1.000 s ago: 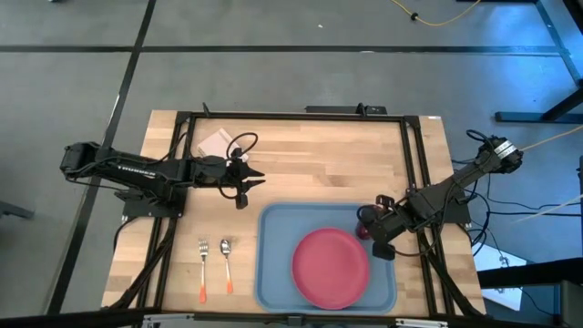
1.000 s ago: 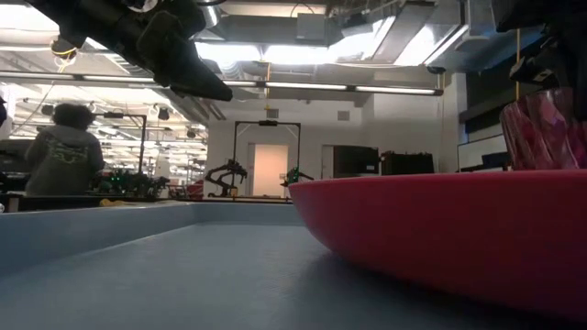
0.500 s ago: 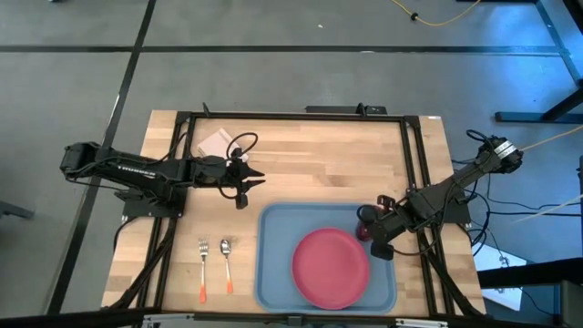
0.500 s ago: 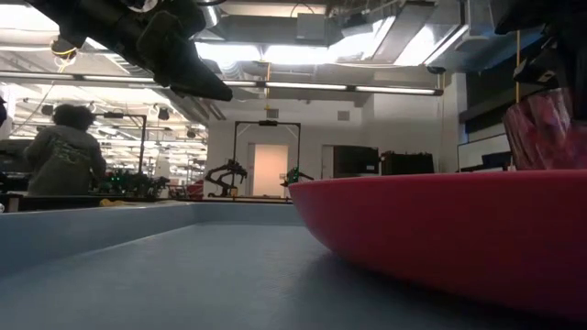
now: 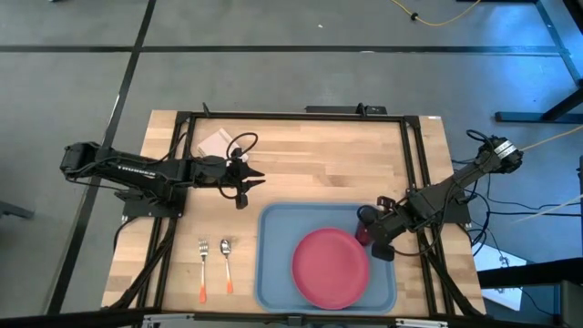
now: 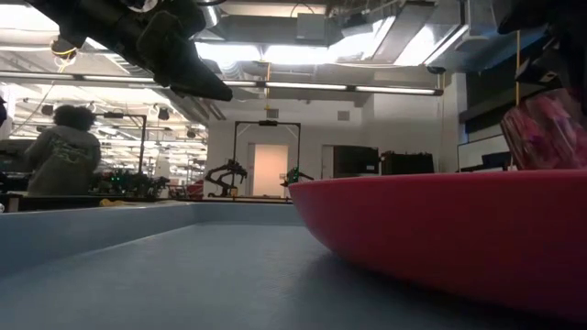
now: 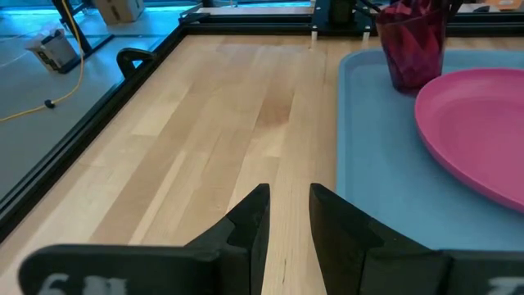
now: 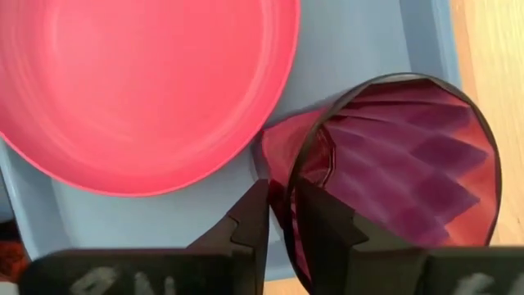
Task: Pick and place plate/cup/fork/spoon on tray
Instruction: Put the red cup on the serving tray to the top right of the plate
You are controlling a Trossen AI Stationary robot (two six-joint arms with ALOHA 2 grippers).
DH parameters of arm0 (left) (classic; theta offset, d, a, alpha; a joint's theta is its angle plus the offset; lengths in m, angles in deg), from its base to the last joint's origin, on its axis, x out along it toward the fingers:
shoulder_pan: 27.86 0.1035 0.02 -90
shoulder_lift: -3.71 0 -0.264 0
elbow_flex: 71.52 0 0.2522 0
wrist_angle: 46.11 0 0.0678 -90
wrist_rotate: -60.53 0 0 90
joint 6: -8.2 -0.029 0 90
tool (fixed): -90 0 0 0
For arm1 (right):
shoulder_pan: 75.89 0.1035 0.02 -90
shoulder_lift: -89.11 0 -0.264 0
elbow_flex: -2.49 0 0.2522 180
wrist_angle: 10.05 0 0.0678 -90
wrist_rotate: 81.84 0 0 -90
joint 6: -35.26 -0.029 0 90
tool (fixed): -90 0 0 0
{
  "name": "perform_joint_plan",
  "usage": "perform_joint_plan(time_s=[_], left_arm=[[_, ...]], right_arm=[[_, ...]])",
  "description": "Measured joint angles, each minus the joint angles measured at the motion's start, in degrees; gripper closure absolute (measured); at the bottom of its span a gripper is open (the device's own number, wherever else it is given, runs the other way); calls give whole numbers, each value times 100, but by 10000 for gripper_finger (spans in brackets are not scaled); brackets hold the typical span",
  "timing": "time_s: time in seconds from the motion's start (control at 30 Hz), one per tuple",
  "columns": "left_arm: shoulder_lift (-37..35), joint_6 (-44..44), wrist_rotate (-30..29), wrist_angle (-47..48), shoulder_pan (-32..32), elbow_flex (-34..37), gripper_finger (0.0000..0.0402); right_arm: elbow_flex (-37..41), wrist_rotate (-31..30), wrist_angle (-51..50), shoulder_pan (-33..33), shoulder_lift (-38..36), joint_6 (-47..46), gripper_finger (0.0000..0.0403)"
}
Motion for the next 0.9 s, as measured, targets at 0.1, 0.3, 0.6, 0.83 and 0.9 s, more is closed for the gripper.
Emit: perform_joint_plan(time_s=[0.1,0.3,0.6,0.83,0.9], left_arm=[[0,0,1,-1,1,0,320],[0,0,-1,-1,2,0,320],[0,0,0,-2,1,0,320],[0,0,1,0,2,0,320],[0,0,-1,0,2,0,320]], right_arm=[[-2,0,-134,-2,0,-6,335],[0,5,-151,0,0,-17,335],[0,11,-149,0,0,-231,335],[0,182,-67,-2,0,-308,335],[0,319,-14,-2,0,-308,335]])
